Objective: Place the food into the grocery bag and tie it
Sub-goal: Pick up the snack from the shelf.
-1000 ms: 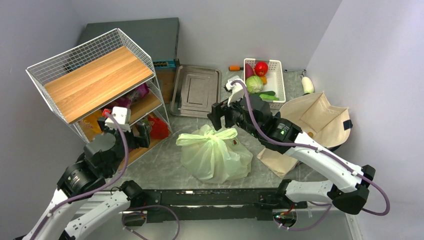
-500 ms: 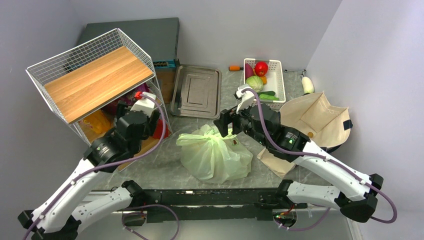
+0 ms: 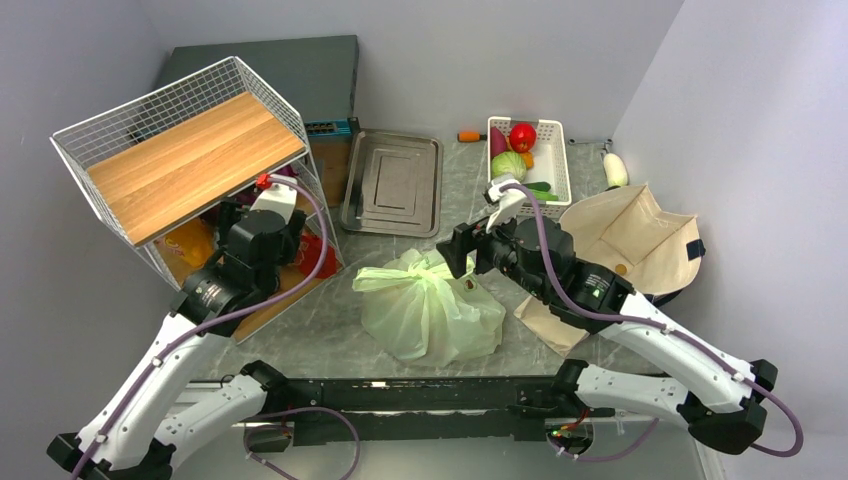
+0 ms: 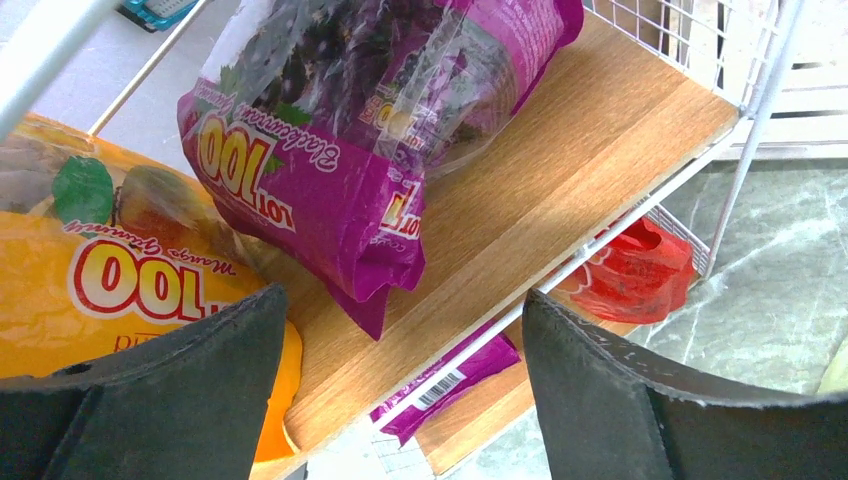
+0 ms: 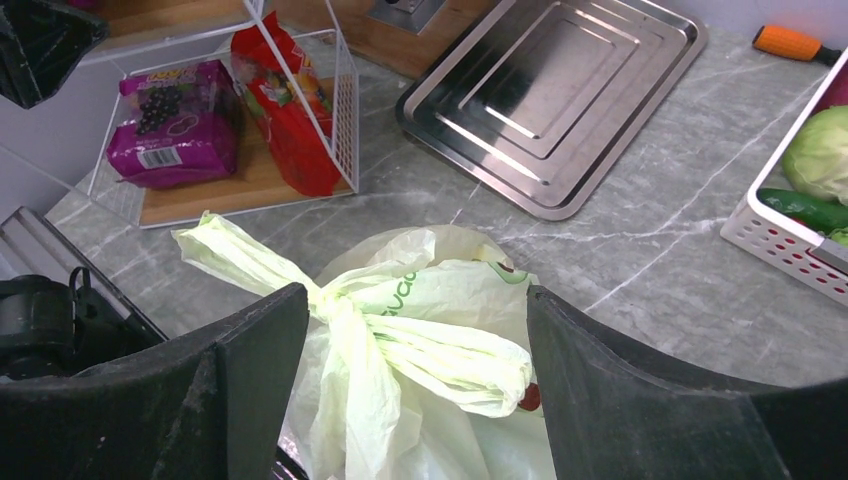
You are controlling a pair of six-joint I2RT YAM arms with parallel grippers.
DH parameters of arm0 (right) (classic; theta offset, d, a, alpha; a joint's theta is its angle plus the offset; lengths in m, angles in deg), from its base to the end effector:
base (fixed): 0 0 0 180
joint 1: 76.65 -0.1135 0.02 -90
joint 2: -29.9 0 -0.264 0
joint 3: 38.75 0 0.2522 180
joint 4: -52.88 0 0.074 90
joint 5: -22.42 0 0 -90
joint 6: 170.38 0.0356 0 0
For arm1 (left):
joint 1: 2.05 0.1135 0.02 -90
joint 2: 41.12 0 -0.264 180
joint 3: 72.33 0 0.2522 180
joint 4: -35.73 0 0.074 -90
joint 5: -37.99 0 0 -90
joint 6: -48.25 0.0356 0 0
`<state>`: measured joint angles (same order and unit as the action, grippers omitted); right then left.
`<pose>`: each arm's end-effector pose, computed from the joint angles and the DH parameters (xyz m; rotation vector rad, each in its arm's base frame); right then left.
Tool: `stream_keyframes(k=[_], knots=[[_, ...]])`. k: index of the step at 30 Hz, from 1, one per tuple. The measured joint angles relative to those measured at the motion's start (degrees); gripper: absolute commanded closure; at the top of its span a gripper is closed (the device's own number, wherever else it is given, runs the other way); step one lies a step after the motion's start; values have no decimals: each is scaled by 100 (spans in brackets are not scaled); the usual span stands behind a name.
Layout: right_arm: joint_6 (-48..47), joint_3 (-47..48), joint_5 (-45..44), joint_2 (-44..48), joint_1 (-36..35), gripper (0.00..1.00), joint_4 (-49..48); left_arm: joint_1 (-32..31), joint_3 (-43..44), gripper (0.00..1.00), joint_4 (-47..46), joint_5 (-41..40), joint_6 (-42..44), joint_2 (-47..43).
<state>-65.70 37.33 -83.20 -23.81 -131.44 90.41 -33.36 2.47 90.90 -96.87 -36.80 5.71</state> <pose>0.1240 0.1591 0.3940 -0.4539 1.8118 0.6004 0.1415 -0.0567 0.3790 0.1343 1.9268 0.4921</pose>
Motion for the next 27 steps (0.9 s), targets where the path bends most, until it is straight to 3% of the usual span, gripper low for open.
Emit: stream_keyframes(k=[10,18,24,27], knots=[[118,-223,-61,164,0,18,33,367,-125,13,-479,-304,66,374],[201,-522,-50,212,0,18,37,706,-951,13,-1993,-348,389,160],[201,-643,-33,214,0,18,9,970,-1443,31,-2826,-17,466,-63],[201,-717,-33,232,0,18,11,1038,-1517,54,-2979,37,490,-87]])
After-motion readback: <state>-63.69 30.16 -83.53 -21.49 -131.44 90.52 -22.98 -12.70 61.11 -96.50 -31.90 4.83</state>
